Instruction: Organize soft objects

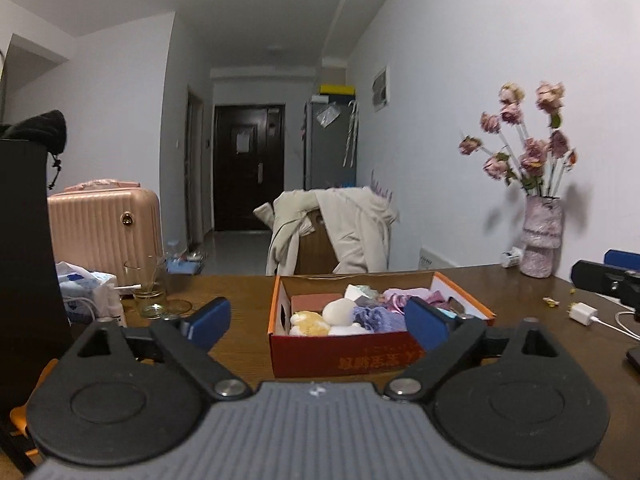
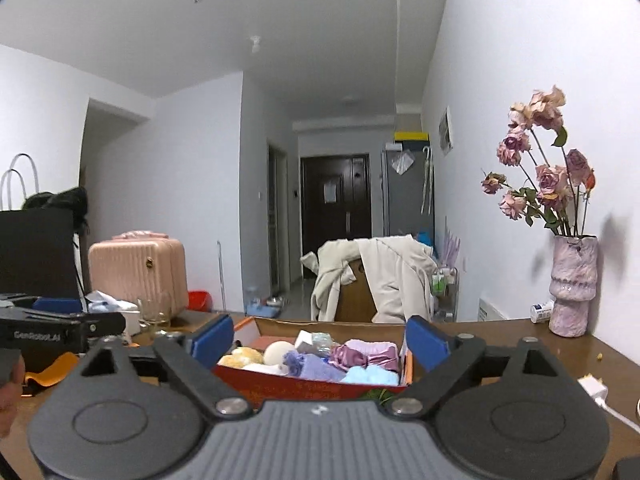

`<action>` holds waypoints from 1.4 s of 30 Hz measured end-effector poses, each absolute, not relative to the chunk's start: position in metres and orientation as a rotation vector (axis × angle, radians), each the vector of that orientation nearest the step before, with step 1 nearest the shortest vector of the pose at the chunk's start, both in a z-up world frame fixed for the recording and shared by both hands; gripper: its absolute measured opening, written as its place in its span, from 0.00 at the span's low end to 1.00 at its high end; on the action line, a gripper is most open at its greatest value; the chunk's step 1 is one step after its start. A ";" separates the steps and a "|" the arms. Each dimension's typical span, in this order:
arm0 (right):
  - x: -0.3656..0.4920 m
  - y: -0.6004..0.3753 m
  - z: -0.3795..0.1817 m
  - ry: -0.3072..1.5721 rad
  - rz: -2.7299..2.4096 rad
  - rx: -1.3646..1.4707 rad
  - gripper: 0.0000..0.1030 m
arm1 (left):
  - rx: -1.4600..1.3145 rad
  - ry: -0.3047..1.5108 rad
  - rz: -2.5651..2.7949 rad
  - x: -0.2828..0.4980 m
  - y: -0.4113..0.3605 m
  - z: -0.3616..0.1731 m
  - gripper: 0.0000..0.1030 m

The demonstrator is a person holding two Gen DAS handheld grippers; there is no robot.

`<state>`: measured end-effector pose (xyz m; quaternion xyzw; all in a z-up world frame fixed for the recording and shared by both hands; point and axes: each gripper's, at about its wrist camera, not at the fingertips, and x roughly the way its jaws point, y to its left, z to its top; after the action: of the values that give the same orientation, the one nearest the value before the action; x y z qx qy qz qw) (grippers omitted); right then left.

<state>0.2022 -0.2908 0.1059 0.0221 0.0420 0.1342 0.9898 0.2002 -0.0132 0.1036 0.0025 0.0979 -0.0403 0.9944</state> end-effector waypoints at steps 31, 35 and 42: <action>0.016 -0.242 0.009 0.190 0.310 0.013 1.00 | 0.006 0.189 -0.080 0.015 -0.011 0.023 1.00; 0.017 -0.242 0.010 0.193 0.311 0.019 1.00 | -0.004 0.191 -0.074 0.016 -0.007 0.023 1.00; 0.018 -0.243 0.013 0.185 0.316 0.038 1.00 | -0.005 0.187 -0.067 0.014 -0.007 0.023 1.00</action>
<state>0.0185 -0.2429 0.0134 0.0191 0.0918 0.1569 0.9832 0.0142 -0.0067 0.0233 -0.0023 0.0935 -0.0335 0.9951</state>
